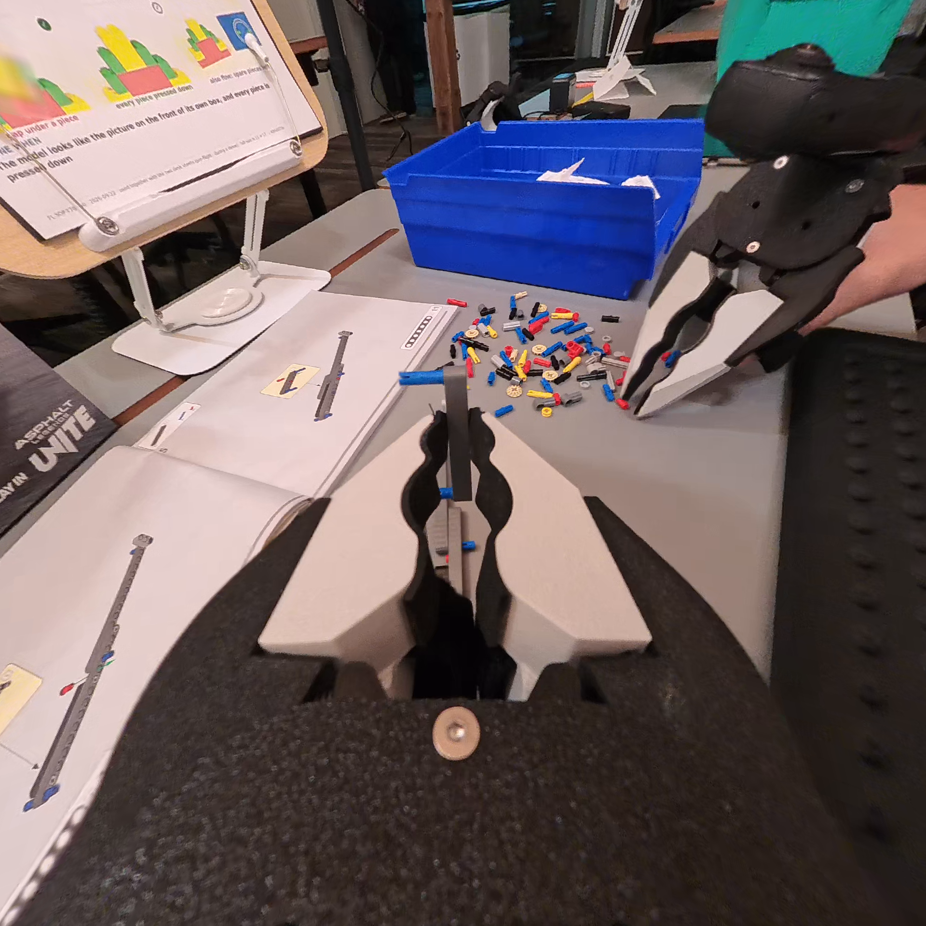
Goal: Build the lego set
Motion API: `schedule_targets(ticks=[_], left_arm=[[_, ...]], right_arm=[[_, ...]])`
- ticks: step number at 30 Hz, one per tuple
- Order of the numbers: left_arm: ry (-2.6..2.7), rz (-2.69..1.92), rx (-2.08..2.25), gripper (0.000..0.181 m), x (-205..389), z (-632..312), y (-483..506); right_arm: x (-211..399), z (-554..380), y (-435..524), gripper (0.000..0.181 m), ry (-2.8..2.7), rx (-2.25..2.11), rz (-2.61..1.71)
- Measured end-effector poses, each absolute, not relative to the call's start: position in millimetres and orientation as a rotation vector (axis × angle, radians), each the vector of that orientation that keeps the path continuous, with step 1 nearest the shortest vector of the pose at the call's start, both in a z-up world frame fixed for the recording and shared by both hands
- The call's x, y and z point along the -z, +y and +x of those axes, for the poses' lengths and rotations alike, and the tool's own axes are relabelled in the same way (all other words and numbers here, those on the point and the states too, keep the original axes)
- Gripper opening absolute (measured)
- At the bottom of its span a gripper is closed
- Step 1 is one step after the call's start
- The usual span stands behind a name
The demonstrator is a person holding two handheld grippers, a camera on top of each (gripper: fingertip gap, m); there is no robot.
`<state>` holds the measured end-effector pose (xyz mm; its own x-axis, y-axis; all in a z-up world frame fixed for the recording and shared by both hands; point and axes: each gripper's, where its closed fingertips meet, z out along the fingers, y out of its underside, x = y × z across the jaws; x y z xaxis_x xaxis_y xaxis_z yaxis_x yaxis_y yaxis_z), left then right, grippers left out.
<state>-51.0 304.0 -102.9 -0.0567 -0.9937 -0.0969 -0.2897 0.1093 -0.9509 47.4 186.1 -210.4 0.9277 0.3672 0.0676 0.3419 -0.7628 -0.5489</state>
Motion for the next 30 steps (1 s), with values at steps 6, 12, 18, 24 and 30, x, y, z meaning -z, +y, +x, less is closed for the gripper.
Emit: schedule_targets(ticks=[6, 12, 18, 24, 30], left_arm=[[1.505, -1.323, 1.034, 0.006, 101.5, -50.9, 300.3], [1.517, -1.309, 1.014, 0.007, 102.7, -50.5, 297.9], [1.513, -1.315, 1.02, 0.006, 102.4, -50.9, 299.3], [1.516, -1.312, 1.016, 0.007, 102.9, -50.9, 298.6], [1.515, -1.314, 1.017, 0.007, 103.1, -50.8, 299.3]], right_arm=[[213.4, 46.3, 186.1, 0.015, -0.406, -0.029, -2.464], [213.5, 45.2, 194.6, 0.014, -0.331, -0.033, -2.429], [213.0, 43.4, 202.4, 0.015, -0.263, -0.063, -2.41], [213.4, 42.2, 206.9, 0.011, -0.291, -0.021, -2.401], [213.4, 43.0, 202.8, 0.011, -0.285, -0.007, -2.389]])
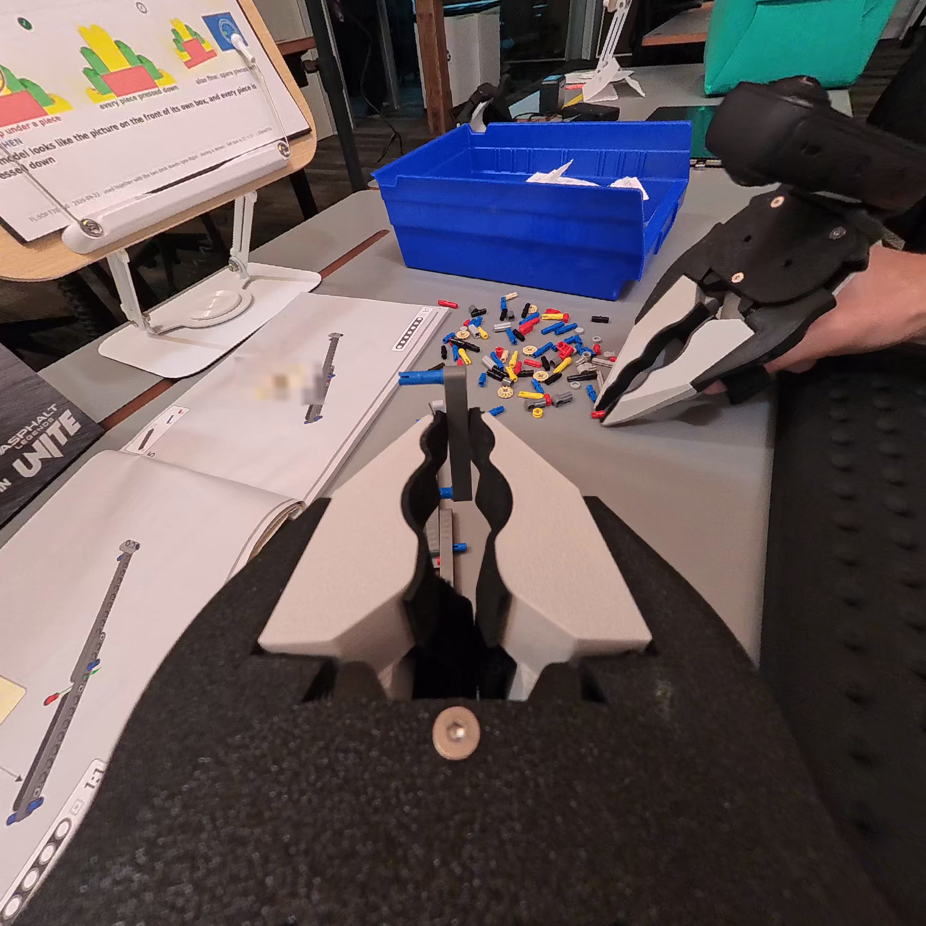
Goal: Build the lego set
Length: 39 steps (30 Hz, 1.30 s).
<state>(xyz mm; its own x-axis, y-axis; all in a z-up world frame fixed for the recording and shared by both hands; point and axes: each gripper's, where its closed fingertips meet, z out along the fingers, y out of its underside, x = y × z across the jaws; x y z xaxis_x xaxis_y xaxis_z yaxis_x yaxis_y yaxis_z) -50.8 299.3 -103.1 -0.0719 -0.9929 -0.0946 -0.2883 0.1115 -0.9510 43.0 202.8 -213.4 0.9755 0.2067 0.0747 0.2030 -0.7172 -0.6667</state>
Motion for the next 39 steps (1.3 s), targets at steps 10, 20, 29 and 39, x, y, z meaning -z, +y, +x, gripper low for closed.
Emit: schedule_targets(ticks=[10, 20, 29, 39], left_arm=[[1.518, -1.312, 1.011, 0.007, 103.7, -50.7, 299.5], [1.517, -1.308, 1.009, 0.007, 103.0, -50.7, 299.0], [1.519, -1.309, 1.005, 0.007, 103.6, -50.4, 299.5], [1.532, -1.304, 0.999, 0.007, 105.0, -50.0, 297.9]], right_arm=[[213.5, 44.1, 205.0, 0.005, -0.301, 0.057, -2.371], [213.5, 42.5, 201.7, 0.006, -0.326, 0.056, -2.382], [213.1, 43.8, 198.1, 0.011, -0.321, 0.049, -2.393], [213.7, 42.6, 202.5, 0.004, -0.326, 0.062, -2.38]])
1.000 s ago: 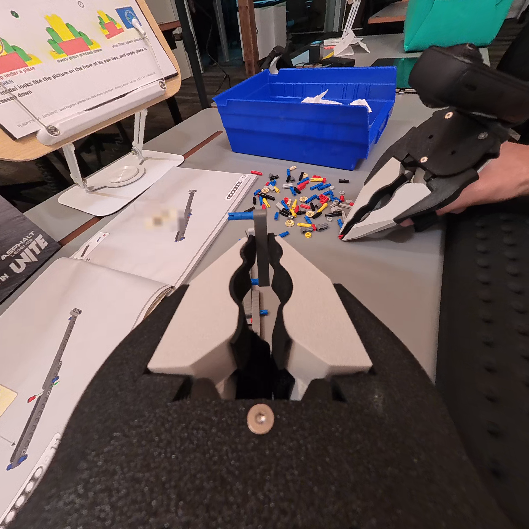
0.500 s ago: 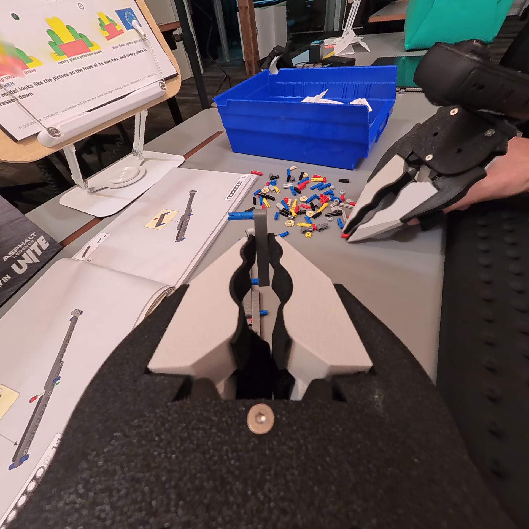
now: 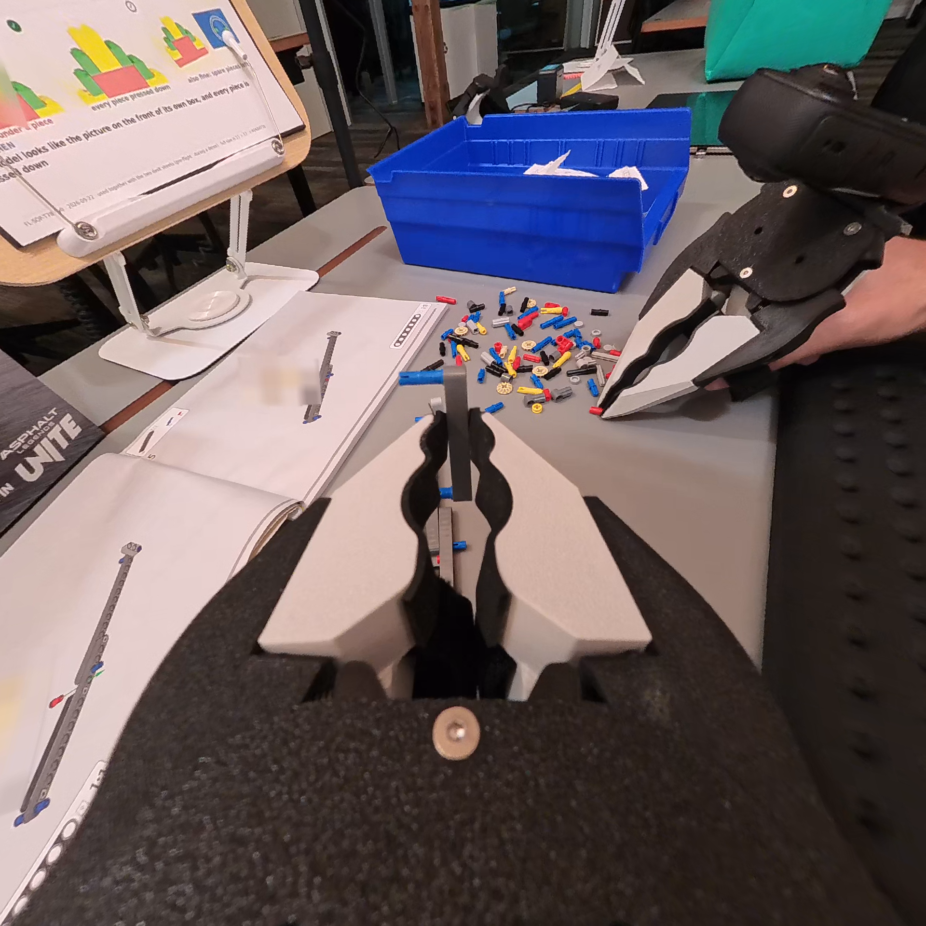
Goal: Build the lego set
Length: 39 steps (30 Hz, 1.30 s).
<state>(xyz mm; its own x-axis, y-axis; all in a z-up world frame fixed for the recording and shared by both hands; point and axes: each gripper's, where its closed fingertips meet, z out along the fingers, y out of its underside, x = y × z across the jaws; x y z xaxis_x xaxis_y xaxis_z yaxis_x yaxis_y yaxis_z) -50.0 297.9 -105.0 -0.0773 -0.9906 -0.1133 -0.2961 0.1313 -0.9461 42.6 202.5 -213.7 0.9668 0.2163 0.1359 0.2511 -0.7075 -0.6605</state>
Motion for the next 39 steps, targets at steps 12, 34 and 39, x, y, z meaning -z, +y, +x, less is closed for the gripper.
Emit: schedule_targets(ticks=[12, 34, 39], left_arm=[[1.574, -1.275, 1.158, 0.007, 101.6, -50.1, 278.1], [1.575, -1.312, 1.374, 0.007, 96.2, -51.7, 262.1], [1.573, -1.328, 1.383, 0.007, 97.1, -51.5, 262.1]], right_arm=[[120.9, -37.4, 235.2, 0.004, -0.283, -0.503, -1.989], [85.0, -63.1, 261.3, 0.004, -0.125, -0.783, -1.895], [84.7, -64.2, 263.3, 0.004, -0.13, -0.762, -1.9]])
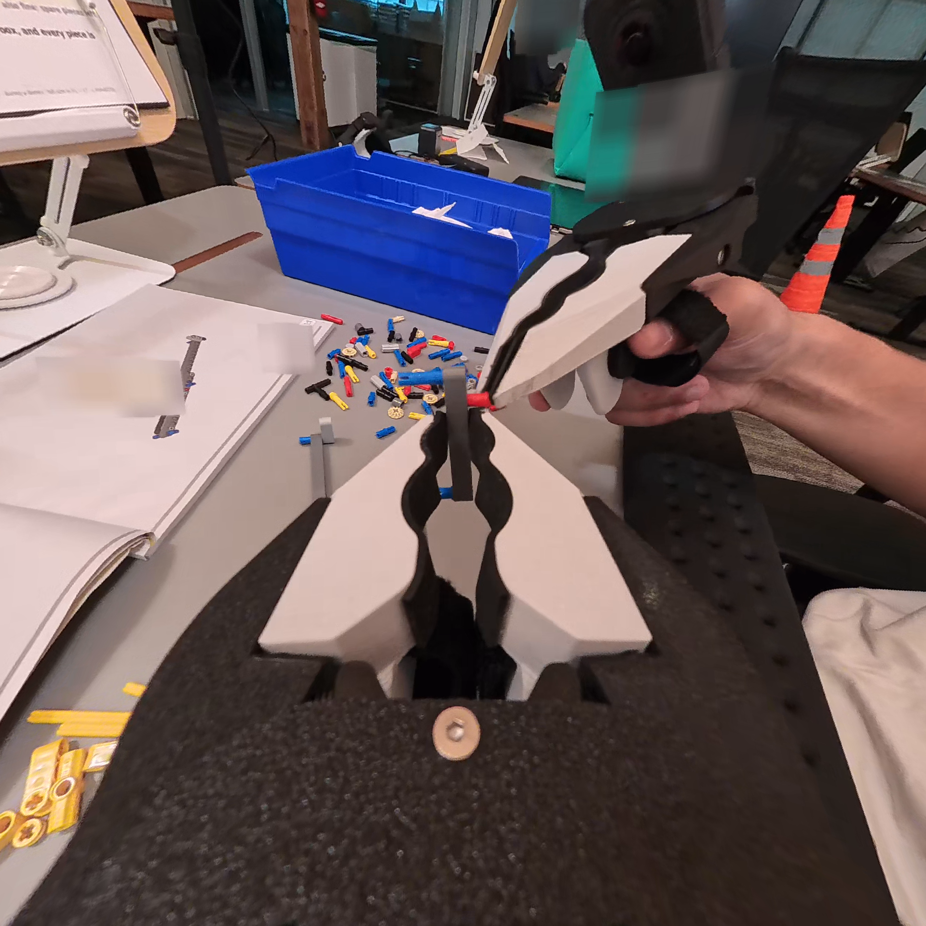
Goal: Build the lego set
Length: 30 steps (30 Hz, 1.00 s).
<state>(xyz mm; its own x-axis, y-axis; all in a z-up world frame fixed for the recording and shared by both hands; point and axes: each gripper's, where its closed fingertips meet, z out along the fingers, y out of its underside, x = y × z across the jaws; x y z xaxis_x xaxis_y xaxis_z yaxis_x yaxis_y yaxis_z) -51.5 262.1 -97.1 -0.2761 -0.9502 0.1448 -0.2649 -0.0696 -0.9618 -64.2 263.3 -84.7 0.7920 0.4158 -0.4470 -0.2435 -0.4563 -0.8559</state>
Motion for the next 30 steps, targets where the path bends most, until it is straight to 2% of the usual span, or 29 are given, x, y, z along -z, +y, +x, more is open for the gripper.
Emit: schedule_targets(ticks=[17, 30], left_arm=[[1.559, -1.398, 1.365, 0.007, 104.8, -49.4, 267.6], [1.57, -1.333, 1.436, 0.007, 96.7, -52.9, 263.6]], right_arm=[[92.6, -61.0, 271.0, 0.004, -0.156, -0.482, -1.941], [84.7, -65.4, 266.7, 0.004, -0.123, -0.654, -1.881]])
